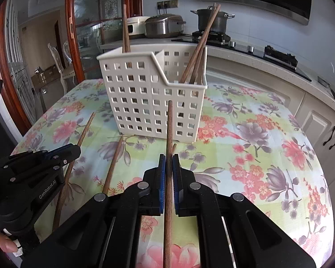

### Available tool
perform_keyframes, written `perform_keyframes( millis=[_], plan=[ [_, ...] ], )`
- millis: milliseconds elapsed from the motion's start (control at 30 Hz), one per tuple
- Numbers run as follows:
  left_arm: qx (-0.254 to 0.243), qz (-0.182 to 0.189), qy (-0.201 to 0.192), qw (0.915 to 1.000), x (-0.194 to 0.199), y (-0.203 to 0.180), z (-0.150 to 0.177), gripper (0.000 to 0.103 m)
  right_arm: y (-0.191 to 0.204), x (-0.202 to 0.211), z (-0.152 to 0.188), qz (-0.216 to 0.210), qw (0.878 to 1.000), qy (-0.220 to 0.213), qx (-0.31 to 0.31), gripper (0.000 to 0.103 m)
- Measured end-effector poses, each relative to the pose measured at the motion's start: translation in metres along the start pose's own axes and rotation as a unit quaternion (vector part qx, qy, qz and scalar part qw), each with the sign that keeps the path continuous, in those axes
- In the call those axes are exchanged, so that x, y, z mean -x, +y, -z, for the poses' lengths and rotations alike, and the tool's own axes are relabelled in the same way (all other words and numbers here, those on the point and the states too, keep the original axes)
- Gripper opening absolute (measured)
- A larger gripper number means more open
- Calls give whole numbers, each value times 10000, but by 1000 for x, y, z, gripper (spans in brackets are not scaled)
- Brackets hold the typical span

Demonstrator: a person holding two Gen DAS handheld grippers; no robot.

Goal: Organize utensils
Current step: 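Close the right gripper on the chopstick and lift it upright, then carry the upright chopstick over the white caddy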

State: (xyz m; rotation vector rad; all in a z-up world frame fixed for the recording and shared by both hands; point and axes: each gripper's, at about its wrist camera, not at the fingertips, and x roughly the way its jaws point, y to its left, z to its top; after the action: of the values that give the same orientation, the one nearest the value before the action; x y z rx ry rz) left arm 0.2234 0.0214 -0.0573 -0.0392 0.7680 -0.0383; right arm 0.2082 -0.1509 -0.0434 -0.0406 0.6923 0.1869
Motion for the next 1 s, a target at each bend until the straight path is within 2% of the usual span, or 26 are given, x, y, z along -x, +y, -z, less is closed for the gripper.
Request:
perform_keyframes(
  millis=[300,1000],
  plan=[
    [-56,5,-354,9994,31,-4,-5,6,2,35,-10,74,9986,-522,0,6],
    [-61,67,-887,9960,75,-6,-11,6,3,65,-14,181,9949,-994,-10,6]
  ],
)
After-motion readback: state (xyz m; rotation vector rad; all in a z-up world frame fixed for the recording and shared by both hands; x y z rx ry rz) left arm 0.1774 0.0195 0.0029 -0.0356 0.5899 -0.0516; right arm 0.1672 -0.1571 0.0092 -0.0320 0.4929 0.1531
